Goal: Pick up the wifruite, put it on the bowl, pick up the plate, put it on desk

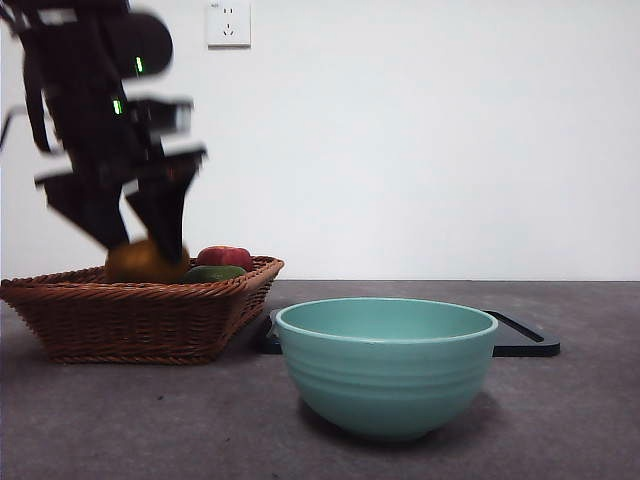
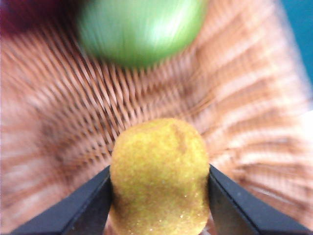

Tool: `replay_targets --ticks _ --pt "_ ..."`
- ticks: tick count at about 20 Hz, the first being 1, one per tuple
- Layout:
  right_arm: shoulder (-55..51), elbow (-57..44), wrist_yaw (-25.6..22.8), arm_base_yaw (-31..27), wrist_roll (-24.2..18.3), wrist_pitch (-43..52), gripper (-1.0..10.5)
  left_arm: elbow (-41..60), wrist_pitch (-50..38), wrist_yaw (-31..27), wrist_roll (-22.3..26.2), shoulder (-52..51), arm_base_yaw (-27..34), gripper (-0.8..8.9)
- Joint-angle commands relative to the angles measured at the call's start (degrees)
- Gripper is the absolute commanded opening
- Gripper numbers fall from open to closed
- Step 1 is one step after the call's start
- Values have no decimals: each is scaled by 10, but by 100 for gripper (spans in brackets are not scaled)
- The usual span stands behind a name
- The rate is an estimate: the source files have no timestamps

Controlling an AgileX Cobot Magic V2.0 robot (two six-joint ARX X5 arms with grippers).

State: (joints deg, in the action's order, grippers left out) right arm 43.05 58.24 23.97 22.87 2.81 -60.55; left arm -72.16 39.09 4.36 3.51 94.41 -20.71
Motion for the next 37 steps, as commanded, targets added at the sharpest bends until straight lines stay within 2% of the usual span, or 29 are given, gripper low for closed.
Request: replay_targets --ticks 1,4,8,13,17,25,35,37 --pt "3 10 0 3 -3 5 397 -14 15 9 -1 -48 -14 239" --pt "3 10 0 3 -3 6 397 -14 45 51 -7 -113 -48 239" --pt "3 10 0 2 -3 9 397 -14 55 89 -14 -156 -133 239" --pt "3 10 -1 2 -3 10 397 -14 52 89 -14 -120 -242 239" --pt "3 10 -1 2 -2 9 397 -14 23 87 -11 -57 -295 239" --pt "3 10 -1 2 -2 9 397 -14 -23 28 5 57 -334 239" --pt "3 10 -1 2 -2 9 397 -14 -41 24 5 105 -341 251" --pt "3 10 -1 2 -2 9 397 -14 -40 24 5 105 -341 291"
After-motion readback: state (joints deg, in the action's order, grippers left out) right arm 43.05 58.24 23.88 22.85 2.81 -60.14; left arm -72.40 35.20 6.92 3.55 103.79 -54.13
